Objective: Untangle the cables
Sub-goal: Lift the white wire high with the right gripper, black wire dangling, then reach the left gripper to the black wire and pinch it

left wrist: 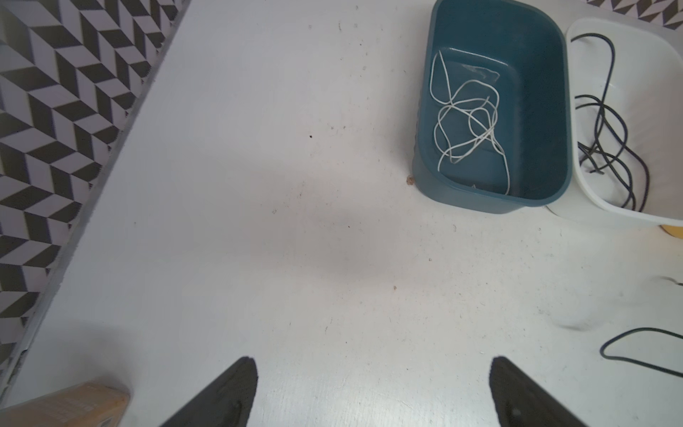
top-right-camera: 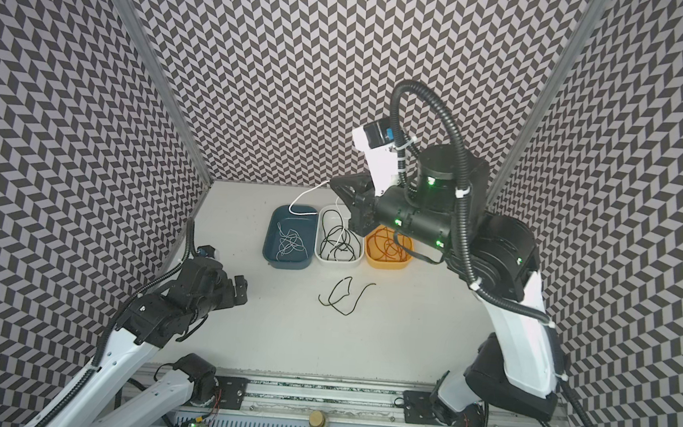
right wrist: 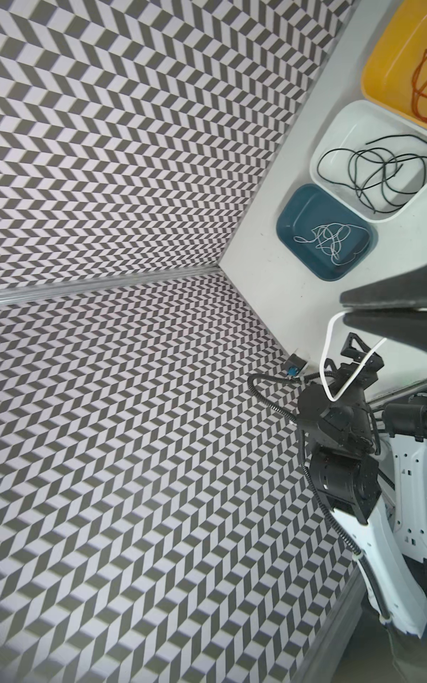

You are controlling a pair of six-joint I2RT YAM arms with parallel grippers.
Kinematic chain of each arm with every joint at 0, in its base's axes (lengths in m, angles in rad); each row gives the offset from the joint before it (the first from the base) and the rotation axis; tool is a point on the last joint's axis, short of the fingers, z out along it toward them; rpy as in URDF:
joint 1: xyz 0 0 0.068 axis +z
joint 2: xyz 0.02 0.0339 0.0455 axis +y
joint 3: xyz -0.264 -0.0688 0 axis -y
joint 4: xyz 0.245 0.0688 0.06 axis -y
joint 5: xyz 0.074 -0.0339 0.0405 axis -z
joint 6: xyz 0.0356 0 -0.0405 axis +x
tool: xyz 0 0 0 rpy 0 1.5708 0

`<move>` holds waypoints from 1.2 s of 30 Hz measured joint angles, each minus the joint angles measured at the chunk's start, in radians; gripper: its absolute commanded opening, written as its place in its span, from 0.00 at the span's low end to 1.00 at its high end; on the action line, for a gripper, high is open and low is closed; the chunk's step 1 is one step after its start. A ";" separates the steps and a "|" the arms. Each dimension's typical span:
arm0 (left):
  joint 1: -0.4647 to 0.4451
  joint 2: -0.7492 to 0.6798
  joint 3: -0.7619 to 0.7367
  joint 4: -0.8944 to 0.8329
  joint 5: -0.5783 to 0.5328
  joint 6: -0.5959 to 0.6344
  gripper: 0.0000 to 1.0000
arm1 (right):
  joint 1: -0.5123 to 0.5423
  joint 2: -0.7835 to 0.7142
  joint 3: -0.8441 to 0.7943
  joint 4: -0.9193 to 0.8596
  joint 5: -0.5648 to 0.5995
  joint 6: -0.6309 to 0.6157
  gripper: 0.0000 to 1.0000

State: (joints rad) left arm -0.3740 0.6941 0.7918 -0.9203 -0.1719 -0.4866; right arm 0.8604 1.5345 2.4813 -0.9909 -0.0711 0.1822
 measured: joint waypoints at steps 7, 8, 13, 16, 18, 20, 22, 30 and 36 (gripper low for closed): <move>-0.165 -0.067 0.009 0.127 0.207 -0.049 1.00 | 0.000 -0.041 -0.084 0.026 -0.018 -0.005 0.00; -0.212 -0.086 -0.011 0.188 0.231 -0.066 1.00 | 0.000 -0.042 -0.095 0.026 -0.019 -0.005 0.00; -0.486 -0.082 -0.136 0.423 0.230 -0.065 1.00 | 0.000 -0.042 -0.130 0.026 -0.029 -0.002 0.00; -0.623 -0.024 -0.180 0.526 0.198 -0.030 1.00 | 0.000 -0.050 -0.148 0.029 -0.035 0.005 0.00; -0.670 0.026 -0.192 0.586 0.184 -0.008 1.00 | 0.000 -0.060 -0.162 0.033 -0.038 0.010 0.00; -0.690 0.069 -0.193 0.636 0.177 0.007 1.00 | 0.000 -0.069 -0.174 0.036 -0.042 0.015 0.00; -0.695 0.112 -0.192 0.687 0.172 0.018 1.00 | 0.000 -0.077 -0.183 0.043 -0.045 0.018 0.00; -0.701 0.274 -0.170 0.777 0.173 0.034 0.97 | 0.000 -0.097 -0.212 0.051 -0.056 0.035 0.00; -0.701 0.332 -0.140 0.802 0.171 0.058 0.81 | 0.000 -0.115 -0.227 0.057 -0.063 0.040 0.00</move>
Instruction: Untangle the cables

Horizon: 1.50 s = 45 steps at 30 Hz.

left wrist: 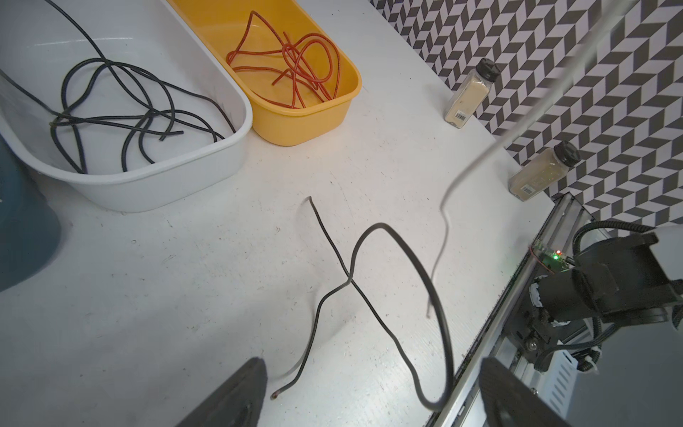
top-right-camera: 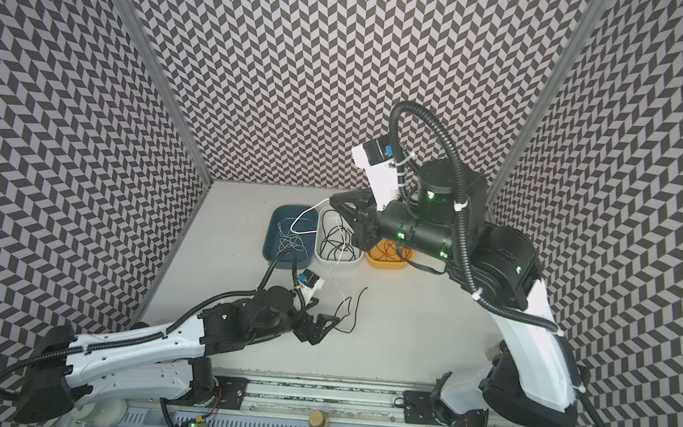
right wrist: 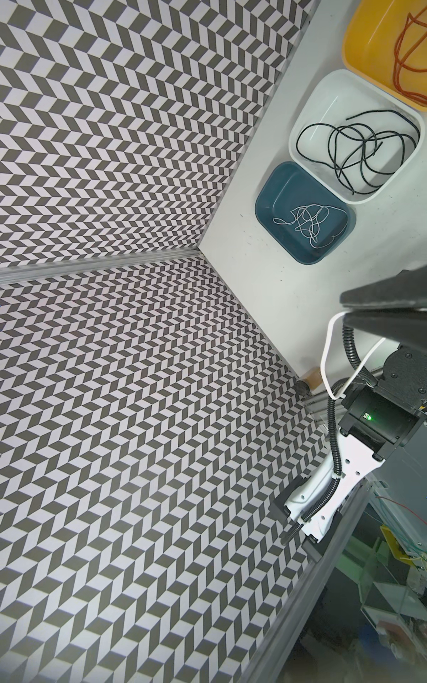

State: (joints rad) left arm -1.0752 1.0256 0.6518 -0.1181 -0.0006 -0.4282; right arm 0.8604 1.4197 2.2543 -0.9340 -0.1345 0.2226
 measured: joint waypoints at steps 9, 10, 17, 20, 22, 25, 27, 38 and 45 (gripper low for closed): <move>0.000 0.074 0.017 0.047 0.006 0.007 0.64 | 0.000 -0.032 -0.024 0.021 -0.011 0.010 0.00; 0.000 0.079 0.017 0.051 0.008 0.006 0.63 | 0.000 -0.034 -0.026 0.021 -0.012 0.011 0.00; 0.000 0.089 0.018 0.065 0.009 0.003 0.29 | 0.000 -0.042 -0.055 0.029 -0.011 0.012 0.00; 0.000 0.087 0.018 0.064 0.008 0.004 0.14 | 0.000 -0.050 -0.068 0.031 -0.004 0.010 0.00; 0.000 0.080 0.018 0.061 0.007 0.003 0.04 | 0.000 -0.059 -0.081 0.036 0.008 0.010 0.00; 0.000 0.066 0.018 0.054 0.008 0.001 0.00 | 0.000 -0.080 -0.107 0.047 0.039 0.009 0.00; 0.000 0.051 0.018 0.040 0.009 0.000 0.00 | 0.000 -0.100 -0.135 0.056 0.072 0.007 0.00; 0.000 -0.139 0.056 -0.138 0.022 -0.045 0.00 | -0.079 -0.224 -0.409 0.126 0.365 -0.009 0.00; 0.000 -0.320 0.090 -0.336 -0.009 -0.064 0.00 | -0.289 -0.307 -0.649 0.129 0.439 0.052 0.00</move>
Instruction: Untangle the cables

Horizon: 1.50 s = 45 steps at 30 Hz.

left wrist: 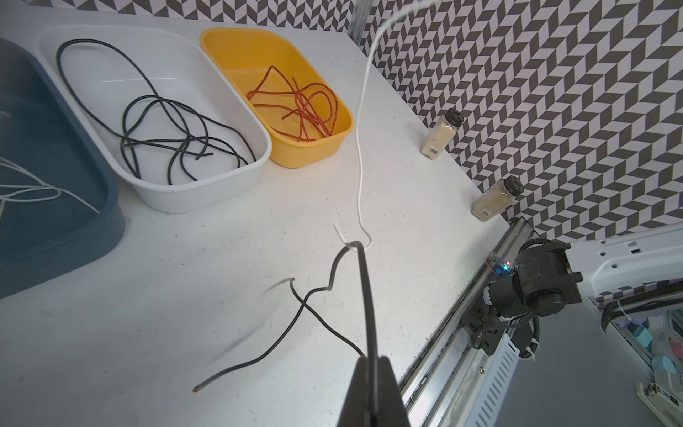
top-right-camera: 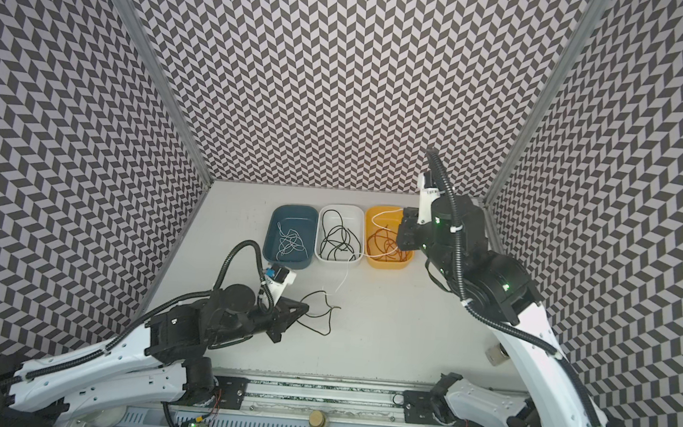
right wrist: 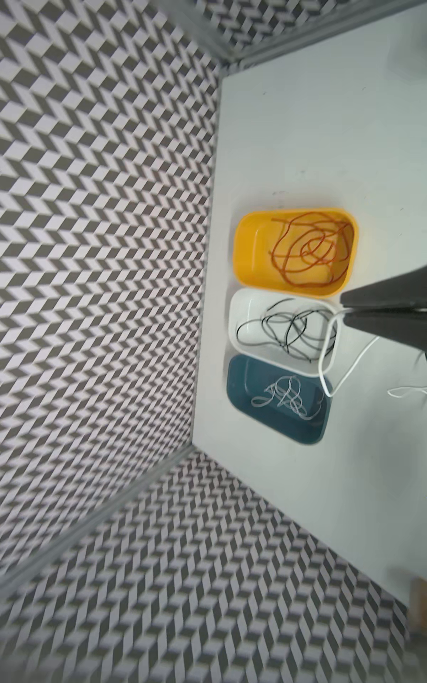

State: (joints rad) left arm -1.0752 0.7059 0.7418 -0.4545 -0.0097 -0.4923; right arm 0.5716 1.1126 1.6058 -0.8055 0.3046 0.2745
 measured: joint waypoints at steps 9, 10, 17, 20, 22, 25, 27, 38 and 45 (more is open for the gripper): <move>0.000 -0.105 0.105 -0.220 -0.119 0.014 0.00 | -0.060 -0.095 -0.196 0.017 0.000 0.040 0.00; 0.000 -0.105 0.128 -0.245 -0.143 0.021 0.00 | -0.062 -0.107 -0.225 0.020 0.001 0.042 0.00; 0.019 -0.107 0.259 -0.352 -0.301 0.070 0.00 | -0.111 -0.189 -0.422 0.018 -0.002 0.058 0.00; 0.037 -0.105 0.286 -0.372 -0.349 0.082 0.00 | -0.114 -0.219 -0.476 0.019 -0.008 0.060 0.00; 0.050 -0.094 0.306 -0.384 -0.371 0.095 0.00 | -0.117 -0.235 -0.506 0.018 -0.009 0.061 0.00; 0.062 -0.053 0.372 -0.403 -0.414 0.114 0.00 | -0.118 -0.256 -0.546 0.013 0.000 0.064 0.00; 0.070 -0.027 0.419 -0.407 -0.444 0.127 0.00 | -0.118 -0.274 -0.575 0.010 0.008 0.064 0.00; 0.170 0.053 0.620 -0.403 -0.507 0.205 0.00 | -0.119 -0.354 -0.738 0.005 0.002 0.090 0.00; 0.238 0.093 0.761 -0.399 -0.571 0.269 0.00 | -0.119 -0.407 -0.821 -0.006 0.005 0.120 0.00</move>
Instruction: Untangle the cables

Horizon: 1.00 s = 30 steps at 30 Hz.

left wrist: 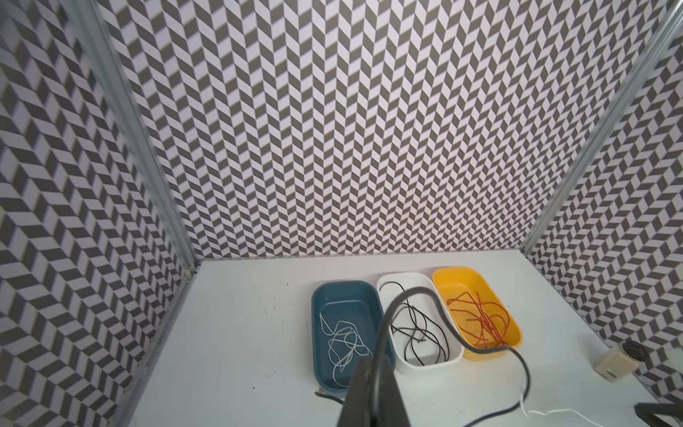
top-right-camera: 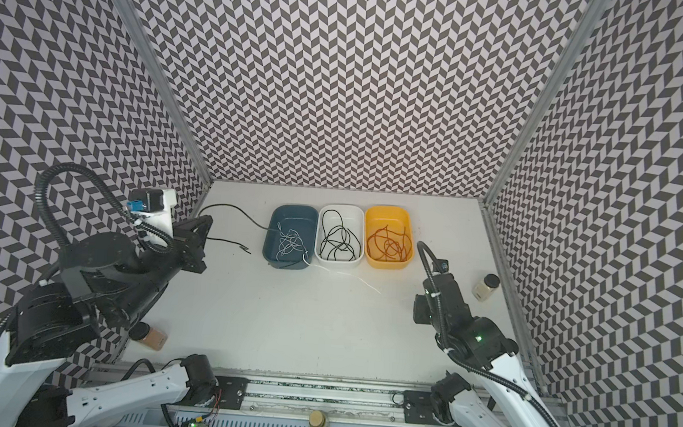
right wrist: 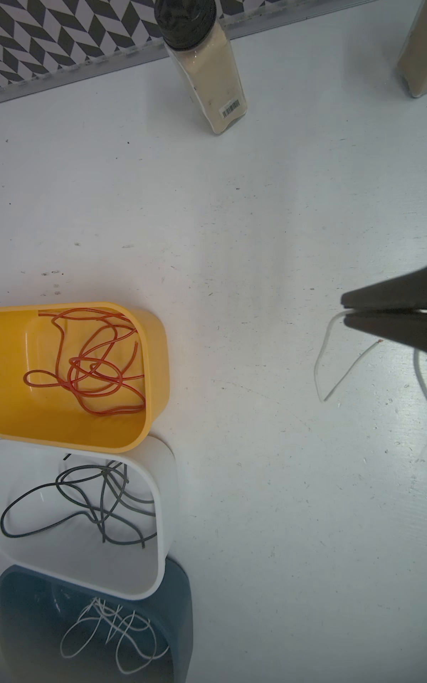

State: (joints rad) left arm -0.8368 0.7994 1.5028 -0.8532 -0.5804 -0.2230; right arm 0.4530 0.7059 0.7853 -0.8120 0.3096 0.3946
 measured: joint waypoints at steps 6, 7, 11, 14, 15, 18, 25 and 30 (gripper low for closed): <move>0.071 0.019 0.023 0.027 -0.101 0.112 0.00 | 0.000 -0.003 0.000 0.001 0.002 0.007 0.00; 0.099 0.024 0.022 0.032 -0.106 0.129 0.00 | 0.000 -0.001 0.000 0.001 0.001 0.007 0.00; 0.224 0.061 0.022 0.060 -0.116 0.187 0.00 | 0.008 0.014 0.000 0.000 0.007 0.007 0.00; 0.250 0.105 0.037 0.075 -0.117 0.203 0.00 | 0.030 0.033 0.000 0.000 0.021 0.009 0.00; 0.255 0.120 0.049 0.075 -0.110 0.199 0.00 | 0.040 0.039 -0.002 -0.001 0.026 0.011 0.00; 0.275 0.164 0.079 0.094 -0.106 0.202 0.00 | 0.073 0.051 -0.004 -0.004 0.052 0.019 0.00; 0.286 0.235 0.136 0.163 -0.154 0.248 0.00 | 0.201 0.056 -0.058 0.006 0.155 0.073 0.00; 0.289 0.298 0.227 0.180 -0.163 0.243 0.00 | 0.216 0.078 -0.150 0.002 0.167 0.132 0.00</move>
State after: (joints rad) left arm -0.5480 1.0977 1.7298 -0.6727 -0.7429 0.0200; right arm 0.6689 0.7837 0.6357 -0.8097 0.4763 0.5262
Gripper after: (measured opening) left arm 0.048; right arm 0.048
